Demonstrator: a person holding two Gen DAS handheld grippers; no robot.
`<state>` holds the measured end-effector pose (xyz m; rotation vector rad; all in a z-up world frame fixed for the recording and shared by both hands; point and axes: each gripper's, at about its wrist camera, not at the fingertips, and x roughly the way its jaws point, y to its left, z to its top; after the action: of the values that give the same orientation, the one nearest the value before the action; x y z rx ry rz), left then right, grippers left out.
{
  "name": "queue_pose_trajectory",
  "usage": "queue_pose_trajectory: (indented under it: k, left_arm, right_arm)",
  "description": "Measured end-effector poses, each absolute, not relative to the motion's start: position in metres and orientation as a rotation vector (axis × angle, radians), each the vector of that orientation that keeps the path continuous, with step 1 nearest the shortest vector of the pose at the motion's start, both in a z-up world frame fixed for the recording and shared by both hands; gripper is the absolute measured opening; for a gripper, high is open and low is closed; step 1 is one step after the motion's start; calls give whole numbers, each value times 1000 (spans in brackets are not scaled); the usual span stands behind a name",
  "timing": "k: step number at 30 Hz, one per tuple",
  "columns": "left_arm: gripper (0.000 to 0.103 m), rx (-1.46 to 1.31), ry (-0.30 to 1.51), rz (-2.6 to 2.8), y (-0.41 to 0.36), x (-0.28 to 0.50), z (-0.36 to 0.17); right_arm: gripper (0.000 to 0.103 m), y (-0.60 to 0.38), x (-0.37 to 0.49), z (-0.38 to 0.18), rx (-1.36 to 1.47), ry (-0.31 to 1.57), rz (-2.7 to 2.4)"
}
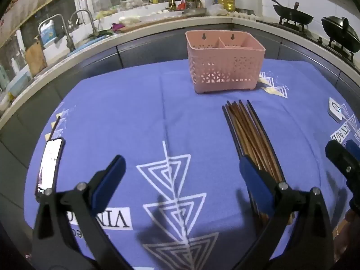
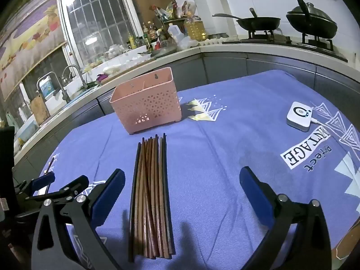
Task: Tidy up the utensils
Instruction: 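Move both grippers toward the bundle of brown chopsticks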
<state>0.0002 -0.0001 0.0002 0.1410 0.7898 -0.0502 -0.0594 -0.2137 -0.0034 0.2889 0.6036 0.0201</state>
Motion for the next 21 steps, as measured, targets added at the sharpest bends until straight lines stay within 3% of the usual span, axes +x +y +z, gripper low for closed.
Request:
queue_pose_trajectory:
  k: [21]
  left_arm:
    - [97,163,791,-54,-6,-2,-3]
  right_arm:
    - [100,-211,-55,-10,309,624,35]
